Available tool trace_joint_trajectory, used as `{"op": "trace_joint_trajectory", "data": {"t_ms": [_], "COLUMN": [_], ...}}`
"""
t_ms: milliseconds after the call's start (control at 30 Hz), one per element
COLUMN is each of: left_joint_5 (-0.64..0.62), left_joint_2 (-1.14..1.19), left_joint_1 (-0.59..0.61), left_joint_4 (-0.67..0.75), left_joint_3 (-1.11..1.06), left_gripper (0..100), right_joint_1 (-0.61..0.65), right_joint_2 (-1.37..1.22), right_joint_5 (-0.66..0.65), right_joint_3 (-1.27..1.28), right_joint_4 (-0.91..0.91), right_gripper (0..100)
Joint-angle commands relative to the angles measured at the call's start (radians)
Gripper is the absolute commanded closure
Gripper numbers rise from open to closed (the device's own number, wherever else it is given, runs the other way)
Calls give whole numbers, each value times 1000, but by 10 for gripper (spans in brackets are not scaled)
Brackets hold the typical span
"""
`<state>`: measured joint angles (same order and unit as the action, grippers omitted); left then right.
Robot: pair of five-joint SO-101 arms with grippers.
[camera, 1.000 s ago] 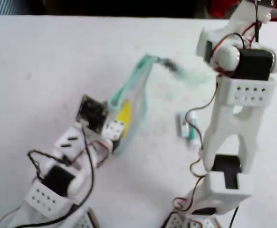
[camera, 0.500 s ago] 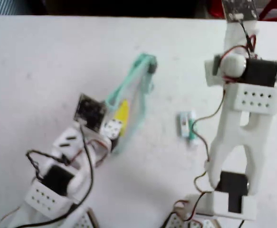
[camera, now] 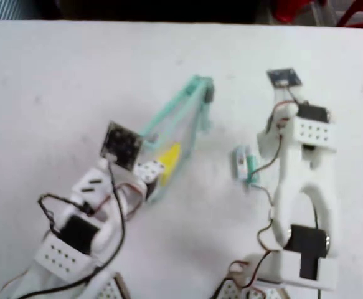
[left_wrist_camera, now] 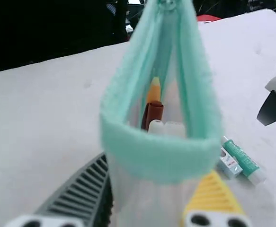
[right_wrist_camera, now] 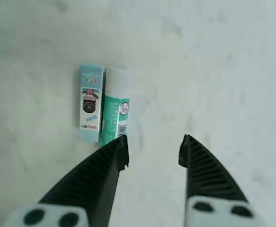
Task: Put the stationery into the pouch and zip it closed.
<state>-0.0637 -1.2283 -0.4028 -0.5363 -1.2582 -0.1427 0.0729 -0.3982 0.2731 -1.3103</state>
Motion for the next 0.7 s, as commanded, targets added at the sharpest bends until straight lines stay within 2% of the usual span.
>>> {"op": "trace_joint_trajectory", "data": {"t_ms": [0, 133, 267, 500, 667], "left_joint_5": [-14, -14, -14, -18, -20], "left_joint_2": [-16, -16, -16, -15, -15], "left_joint_1": [-22, -21, -21, 25, 58], "left_joint_4": [-3, -2, -2, 6, 77], "left_joint_3": [5, 5, 3, 3, -28], "left_gripper": [797, 799, 801, 801, 801], "right_joint_1": [91, 136, 133, 104, 94], "right_joint_2": [36, 36, 25, -151, -245], "right_joint_5": [58, 104, 117, 110, 110], "right_joint_3": [106, 166, 175, 166, 110], "right_joint_4": [148, 232, 245, 334, 332], "right_gripper": [832, 861, 847, 848, 851]}}
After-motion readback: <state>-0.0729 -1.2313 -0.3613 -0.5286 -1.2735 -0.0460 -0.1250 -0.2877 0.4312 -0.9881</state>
